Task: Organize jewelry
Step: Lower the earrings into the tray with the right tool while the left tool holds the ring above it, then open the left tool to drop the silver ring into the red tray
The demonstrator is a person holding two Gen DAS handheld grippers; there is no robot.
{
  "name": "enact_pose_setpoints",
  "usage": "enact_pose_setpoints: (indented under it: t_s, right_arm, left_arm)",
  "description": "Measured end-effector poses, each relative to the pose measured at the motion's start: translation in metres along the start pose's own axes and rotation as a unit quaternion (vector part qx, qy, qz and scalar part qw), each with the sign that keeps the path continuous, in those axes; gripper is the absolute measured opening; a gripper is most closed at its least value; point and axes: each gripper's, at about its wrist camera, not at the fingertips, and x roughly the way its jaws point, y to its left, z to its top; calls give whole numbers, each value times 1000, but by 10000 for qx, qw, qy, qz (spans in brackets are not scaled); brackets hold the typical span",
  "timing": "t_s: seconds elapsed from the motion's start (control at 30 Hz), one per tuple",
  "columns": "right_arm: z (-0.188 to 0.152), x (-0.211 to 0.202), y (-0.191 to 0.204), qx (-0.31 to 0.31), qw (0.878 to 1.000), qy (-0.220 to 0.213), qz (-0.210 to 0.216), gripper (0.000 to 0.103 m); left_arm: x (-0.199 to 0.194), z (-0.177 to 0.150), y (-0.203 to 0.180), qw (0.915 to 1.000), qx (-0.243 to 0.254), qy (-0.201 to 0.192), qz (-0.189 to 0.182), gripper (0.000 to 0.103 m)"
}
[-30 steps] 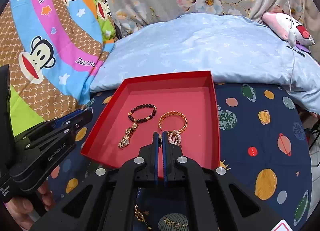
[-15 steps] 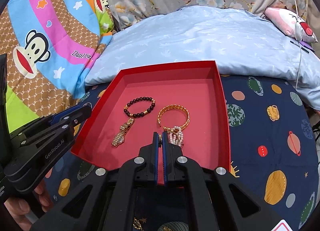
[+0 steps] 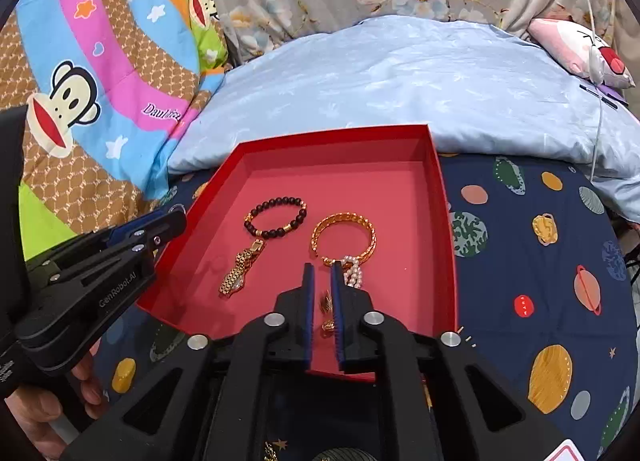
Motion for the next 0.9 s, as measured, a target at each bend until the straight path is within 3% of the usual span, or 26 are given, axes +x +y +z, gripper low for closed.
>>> enact_pose_setpoints:
  t_s: [0.07,0.13,0.37,0.5,0.67,0.9]
  right_arm:
    - [0,-4,-2,60,10000,-65,2,21]
    - [0,-11,-4,81,9999,-126,-9,24]
    - [-17,-50,-19,298,9992,-261,29,25]
    - [-44,-73,-32,356,9991,-195,-115,25]
    - [-81,-88,-48,420,9985,15,-345,27]
    - [-122,-78,-51,588,9969,486,-180,27]
  left_arm:
    - [0,0,2,10000,-55,-13,72,25]
    - [-2,-1,5,9998,-120,-43,122,44]
    - [-26,-13,13,9997,-177,-115,112,50]
    - [-45,-32,14,9998,-166,-123,24,56]
    - [-61,-66,11,9999,-140,23,-91,63]
    - [-65,-105,2,9990,-160,339,-240,63]
